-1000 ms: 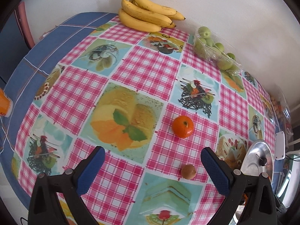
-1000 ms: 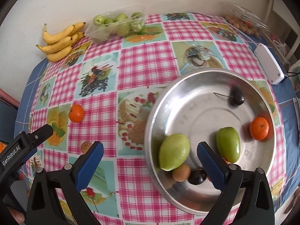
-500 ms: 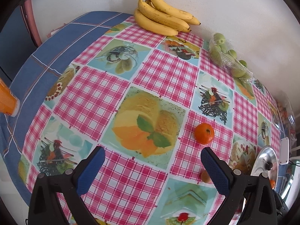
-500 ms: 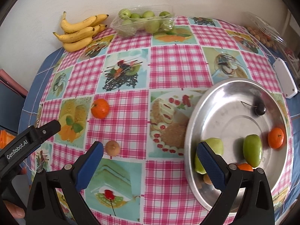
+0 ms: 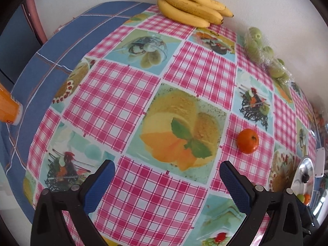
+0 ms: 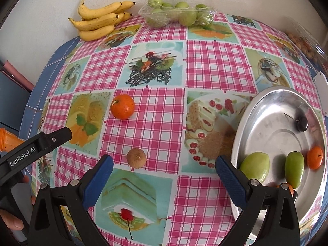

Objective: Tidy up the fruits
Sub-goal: 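Withdraw both tools from the bowl toward the loose tangerine and kiwi, then grasp the brown kiwi with the right tool while the left tool grasps the tangerine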

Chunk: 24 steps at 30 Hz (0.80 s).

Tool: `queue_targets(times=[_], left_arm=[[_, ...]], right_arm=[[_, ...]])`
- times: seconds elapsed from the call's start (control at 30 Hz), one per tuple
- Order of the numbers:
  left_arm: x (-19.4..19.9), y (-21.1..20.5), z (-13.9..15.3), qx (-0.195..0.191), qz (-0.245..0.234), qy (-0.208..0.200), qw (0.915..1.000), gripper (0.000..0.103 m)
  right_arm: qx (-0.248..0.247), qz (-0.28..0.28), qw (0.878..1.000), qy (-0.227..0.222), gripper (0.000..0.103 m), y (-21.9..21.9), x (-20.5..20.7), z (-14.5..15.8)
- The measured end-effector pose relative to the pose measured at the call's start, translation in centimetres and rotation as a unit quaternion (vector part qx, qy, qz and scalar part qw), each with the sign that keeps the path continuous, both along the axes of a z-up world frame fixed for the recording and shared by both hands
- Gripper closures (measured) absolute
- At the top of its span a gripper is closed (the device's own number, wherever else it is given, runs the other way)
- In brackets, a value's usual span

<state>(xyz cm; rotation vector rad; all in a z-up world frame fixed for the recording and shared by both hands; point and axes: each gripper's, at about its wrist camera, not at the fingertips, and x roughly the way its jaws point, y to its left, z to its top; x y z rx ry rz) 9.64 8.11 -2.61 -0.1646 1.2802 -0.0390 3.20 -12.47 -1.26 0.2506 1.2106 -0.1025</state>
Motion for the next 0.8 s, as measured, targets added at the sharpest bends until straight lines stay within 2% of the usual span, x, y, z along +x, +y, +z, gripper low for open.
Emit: queue_targets(times=[0.5, 0.67, 0.77, 0.8], left_arm=[[-0.3, -2.4, -2.5, 0.036, -0.037, 0.025, 0.9983, 0.0], [-0.2, -2.6, -2.7, 0.035, -0.036, 0.026, 0.9984, 0.0], [-0.3, -2.4, -2.7, 0.036, -0.033, 0.026, 0.9985, 0.0], [-0.2, -2.2, -2.7, 0.036, -0.033, 0.026, 0.9985, 0.0]], right_arm=[[0.016, 0.012, 0.999, 0.03, 0.003, 0.5, 0.6, -3.0], [0.012, 0.02, 0.999, 0.024, 0.003, 0.7, 0.7, -3.1], [0.011, 0.027, 0.999, 0.014, 0.009, 0.9, 1.0, -3.0], [0.012, 0.031, 0.999, 0.01, 0.018, 1.0, 1.0, -2.8]])
